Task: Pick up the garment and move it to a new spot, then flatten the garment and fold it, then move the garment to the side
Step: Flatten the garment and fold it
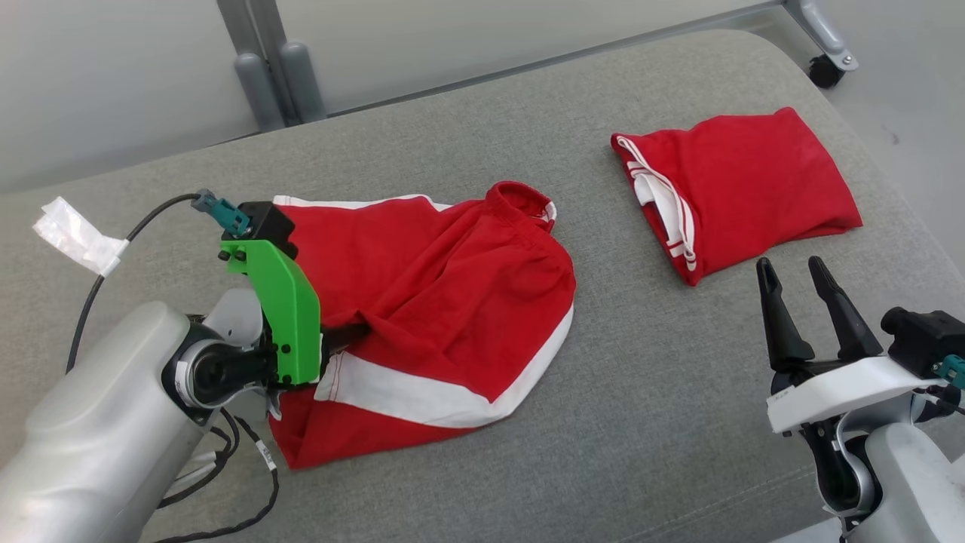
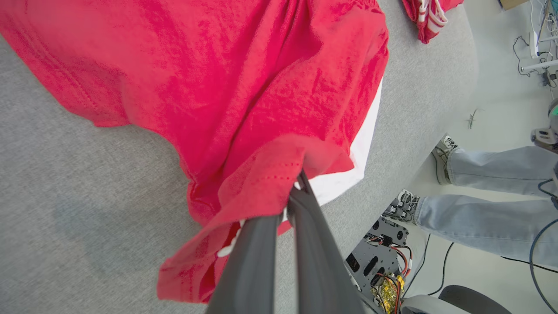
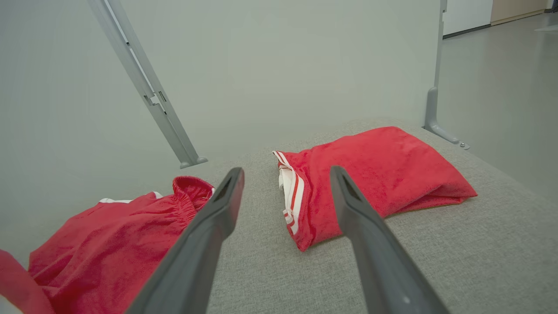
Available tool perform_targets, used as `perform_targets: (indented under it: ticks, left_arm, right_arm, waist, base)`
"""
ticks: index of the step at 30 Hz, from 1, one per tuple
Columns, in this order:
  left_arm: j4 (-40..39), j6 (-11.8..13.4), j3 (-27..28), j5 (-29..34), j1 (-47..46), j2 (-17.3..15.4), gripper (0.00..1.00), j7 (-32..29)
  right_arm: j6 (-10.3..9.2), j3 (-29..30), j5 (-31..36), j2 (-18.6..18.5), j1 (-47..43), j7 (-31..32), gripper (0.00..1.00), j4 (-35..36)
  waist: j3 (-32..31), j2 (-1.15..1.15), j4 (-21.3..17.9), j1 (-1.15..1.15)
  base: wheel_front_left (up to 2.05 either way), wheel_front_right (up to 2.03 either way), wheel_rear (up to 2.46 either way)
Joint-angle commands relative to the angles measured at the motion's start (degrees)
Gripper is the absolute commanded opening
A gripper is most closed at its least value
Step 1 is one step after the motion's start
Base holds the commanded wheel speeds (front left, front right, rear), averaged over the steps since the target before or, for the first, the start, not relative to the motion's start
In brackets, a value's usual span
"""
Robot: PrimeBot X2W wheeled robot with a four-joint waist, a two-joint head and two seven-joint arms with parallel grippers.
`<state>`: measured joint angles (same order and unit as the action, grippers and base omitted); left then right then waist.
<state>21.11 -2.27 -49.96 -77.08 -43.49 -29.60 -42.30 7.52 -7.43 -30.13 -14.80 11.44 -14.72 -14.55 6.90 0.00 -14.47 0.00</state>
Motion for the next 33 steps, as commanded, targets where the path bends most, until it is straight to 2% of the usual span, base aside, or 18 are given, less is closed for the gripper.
perform_targets:
  ticks: [1,2,3,4,9,17,21,33]
  left_arm:
    - [1.92,-0.74,0.12,0.24,-0.67,0.62,0.00,0.77]
    - [3.67,-1.26,0.14,0.45,-0.65,1.01,0.00,1.39]
    - [4.96,-1.73,0.02,0.63,-0.55,1.32,0.40,1.76]
    - [6.12,-2.38,-0.19,0.46,-0.25,1.76,1.00,1.91]
    - [7.31,-4.46,-0.56,-0.43,0.27,2.39,1.00,2.33]
    - [0.03,-5.24,-2.75,1.00,1.60,-1.81,1.00,1.53]
    - [-1.69,-5.30,-3.54,1.82,2.16,-2.74,1.00,2.99]
    - [-0.20,-5.32,-5.01,0.59,1.28,-1.53,1.00,4.37]
  right_arm:
    - [-0.07,0.07,-0.20,-0.04,0.63,-0.38,1.00,-0.49]
    - [-0.07,0.09,-0.24,-0.07,0.49,-0.44,1.00,-0.88]
    - [-0.07,-0.07,-0.23,-0.16,0.46,-0.44,1.00,-1.10]
    - [-0.06,-0.25,-0.25,-0.34,0.43,-0.47,1.00,-1.29]
    - [-0.07,-0.11,-0.37,-1.31,-0.70,-0.48,1.00,-1.69]
    - [-0.07,-0.67,-0.30,-1.94,-1.87,-0.47,1.00,-0.98]
    - [-0.07,-1.23,-0.43,-2.05,-0.68,-0.47,1.00,-0.42]
    - [-0.07,-1.36,-1.22,-2.01,1.23,-0.49,1.00,-0.83]
  waist:
    - [1.69,0.00,-1.71,0.00]
    - [1.42,0.00,-1.32,0.00]
    - [1.17,0.00,-0.96,0.00]
    - [0.78,0.00,-0.35,0.00]
    - [-1.15,0.00,3.48,0.00]
    - [-1.70,0.00,7.73,0.00]
    - [-0.49,0.00,7.47,0.00]
    - [3.05,0.00,3.78,0.00]
  base:
    - [0.00,0.00,0.00]
    - [0.00,0.00,0.00]
    - [0.00,0.00,0.00]
    - [0.00,0.00,0.00]
    - [0.00,0.00,0.00]
    - [0.00,0.00,0.00]
    - [0.00,0.00,0.00]
    - [0.00,0.00,0.00]
